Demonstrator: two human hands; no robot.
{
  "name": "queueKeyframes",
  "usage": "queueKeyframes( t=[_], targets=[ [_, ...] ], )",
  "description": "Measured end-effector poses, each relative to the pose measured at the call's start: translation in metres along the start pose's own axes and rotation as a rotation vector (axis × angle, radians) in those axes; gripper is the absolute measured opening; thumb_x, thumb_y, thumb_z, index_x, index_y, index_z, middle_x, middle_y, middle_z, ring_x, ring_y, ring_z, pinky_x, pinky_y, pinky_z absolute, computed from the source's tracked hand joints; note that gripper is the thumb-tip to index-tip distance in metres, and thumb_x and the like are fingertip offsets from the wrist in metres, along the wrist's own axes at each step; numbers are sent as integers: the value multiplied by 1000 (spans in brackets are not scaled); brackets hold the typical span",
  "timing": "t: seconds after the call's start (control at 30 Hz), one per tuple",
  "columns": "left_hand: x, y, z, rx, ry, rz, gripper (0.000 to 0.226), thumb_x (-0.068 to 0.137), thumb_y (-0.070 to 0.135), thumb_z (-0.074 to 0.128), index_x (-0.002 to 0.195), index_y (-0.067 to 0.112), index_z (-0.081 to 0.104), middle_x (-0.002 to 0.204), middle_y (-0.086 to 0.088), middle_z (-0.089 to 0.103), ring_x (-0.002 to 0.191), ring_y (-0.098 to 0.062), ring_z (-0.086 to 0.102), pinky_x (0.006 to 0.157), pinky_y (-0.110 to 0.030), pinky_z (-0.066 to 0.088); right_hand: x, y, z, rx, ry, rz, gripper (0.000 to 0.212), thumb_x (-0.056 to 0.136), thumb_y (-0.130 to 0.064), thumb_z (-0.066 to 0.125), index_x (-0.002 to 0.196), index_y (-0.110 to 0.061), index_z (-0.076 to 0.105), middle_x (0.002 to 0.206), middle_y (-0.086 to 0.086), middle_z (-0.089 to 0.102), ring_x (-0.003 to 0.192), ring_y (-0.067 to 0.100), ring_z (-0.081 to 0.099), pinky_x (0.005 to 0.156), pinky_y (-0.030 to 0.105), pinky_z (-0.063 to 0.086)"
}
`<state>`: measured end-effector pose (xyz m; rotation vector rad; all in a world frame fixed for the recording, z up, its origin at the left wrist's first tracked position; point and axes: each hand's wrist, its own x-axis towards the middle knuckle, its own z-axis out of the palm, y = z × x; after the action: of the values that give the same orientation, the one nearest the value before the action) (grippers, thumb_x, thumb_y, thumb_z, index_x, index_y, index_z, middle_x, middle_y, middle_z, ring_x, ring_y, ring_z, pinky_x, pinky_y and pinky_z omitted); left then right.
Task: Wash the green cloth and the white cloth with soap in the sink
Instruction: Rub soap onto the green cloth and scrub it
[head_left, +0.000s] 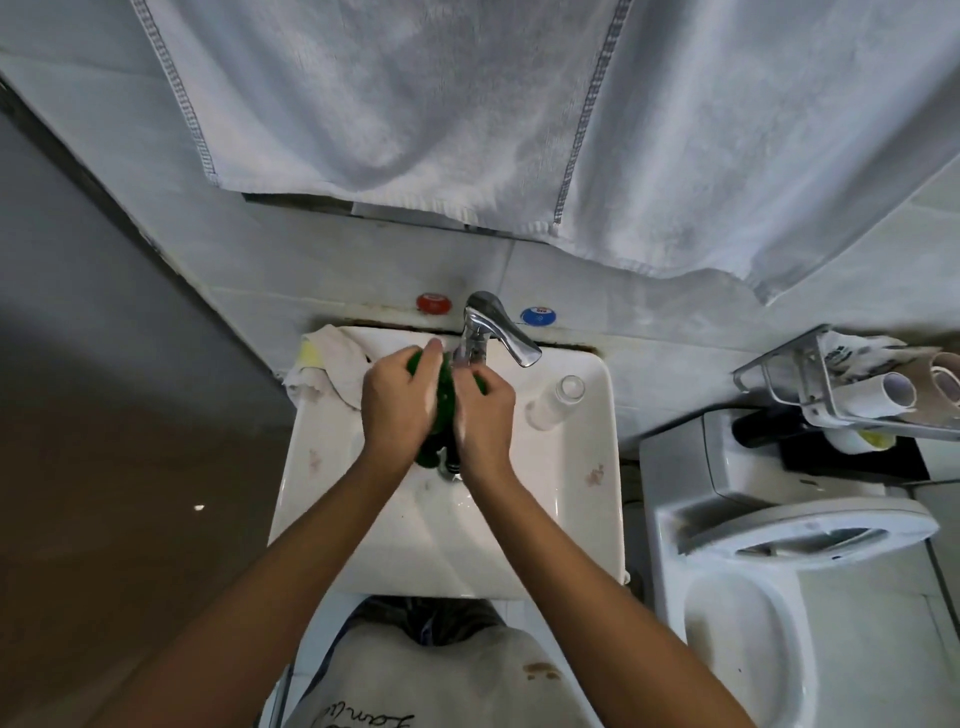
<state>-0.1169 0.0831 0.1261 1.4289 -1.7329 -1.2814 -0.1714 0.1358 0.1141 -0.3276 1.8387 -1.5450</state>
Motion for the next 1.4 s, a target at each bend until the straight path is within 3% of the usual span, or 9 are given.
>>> queueKeyframes(
  t=[0.17,0.3,0.43,0.6,0.73,1.03,1.2,1.3,1.4],
  targets=[
    [-27,-1,17,-85,23,25,38,91,18,56,54,17,49,48,2,46,47,-12,42,50,-26,37,13,-1,-7,56,93,35,36,90,-7,54,56,-16,51,51,-5,46,54,13,44,56,26,38],
    [-1,-8,18,-162,97,-141,41,90,16,57,51,14,46,48,-2,45,49,-15,41,56,-29,37,2,4,-1,100,32,69,36,91,-7,52,57,-16,47,53,-3,43,52,11,41,53,24,35],
    [-36,-4,27,-141,64,55,40,92,10,54,53,16,47,48,2,45,44,-4,44,48,-20,36,20,-2,-12,74,52,104,43,91,-2,51,52,-18,42,43,-10,40,45,8,36,50,23,31],
    [0,3,23,-120,112,-58,45,92,17,55,49,18,41,45,2,40,46,-11,37,51,-26,33,1,4,-10,30,20,62,37,95,-11,46,59,-19,48,54,-7,46,52,8,41,50,20,35],
    [-34,4,33,-147,55,74,40,93,18,55,54,20,48,48,4,47,46,-9,44,47,-26,37,23,-10,-14,-1,91,95,40,94,-9,51,55,-17,48,46,-9,44,46,7,40,48,20,35],
    [-32,10,31,-138,72,60,35,94,19,54,59,15,52,52,2,50,49,-10,47,49,-25,40,24,-23,-14,-15,62,66,38,94,-10,51,57,-18,51,52,-4,49,53,13,44,56,27,38],
    [-1,5,14,-43,80,-28,43,95,23,52,53,19,44,50,1,45,49,-11,40,55,-27,35,1,-9,-13,-142,-76,17,33,94,-12,47,61,-13,48,63,6,48,62,16,44,59,27,38],
    [-27,8,23,-91,35,62,38,94,22,54,57,16,50,52,0,49,50,-12,46,52,-27,40,20,-18,-13,-30,27,127,42,92,-4,47,53,-18,45,52,-3,44,54,13,41,54,27,35],
    [1,9,13,-90,71,1,43,93,22,53,52,16,43,50,-1,44,51,-15,39,55,-31,36,7,-17,-7,-79,-15,3,45,91,-3,44,50,-24,43,54,-6,42,54,11,38,56,28,33]
  ],
)
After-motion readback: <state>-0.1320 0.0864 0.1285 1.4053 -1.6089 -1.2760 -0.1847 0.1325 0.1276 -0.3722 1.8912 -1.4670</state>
